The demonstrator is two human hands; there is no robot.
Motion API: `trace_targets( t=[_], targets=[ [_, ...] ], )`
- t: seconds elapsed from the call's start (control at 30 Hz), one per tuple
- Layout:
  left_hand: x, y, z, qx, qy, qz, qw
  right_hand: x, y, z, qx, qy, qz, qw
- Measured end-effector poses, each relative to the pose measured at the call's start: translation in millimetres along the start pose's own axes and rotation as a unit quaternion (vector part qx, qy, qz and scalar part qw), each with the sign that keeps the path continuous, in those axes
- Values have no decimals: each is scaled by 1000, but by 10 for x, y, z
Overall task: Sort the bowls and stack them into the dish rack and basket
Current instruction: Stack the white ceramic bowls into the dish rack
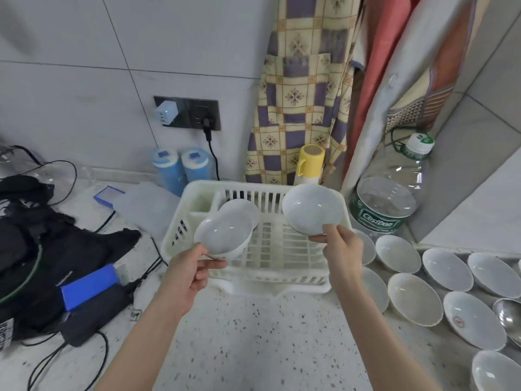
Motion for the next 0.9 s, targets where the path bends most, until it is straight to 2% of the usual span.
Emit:
trace_targets(
  t=[0.37,0.73,0.9],
  targets=[
    [-292,-252,-678,-11,38,12,999,-475,1153,-394,83,4,128,988],
    [-512,-134,-1224,-16,80,30,996,-771,1526,-601,157,7,215,964],
    [-447,-85,-1341,-4,85,48,995,-869,1553,-625,174,21,214,961]
  ],
)
Point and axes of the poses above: each hand's wrist, its own z-axis away from the middle knuckle, its own y-axis out of the palm, x = y × z, the point moved 8 cm from there along -z, towards the middle knuckle, and after that the axes turned 9 degrees about -z, right-handed, at the moved point
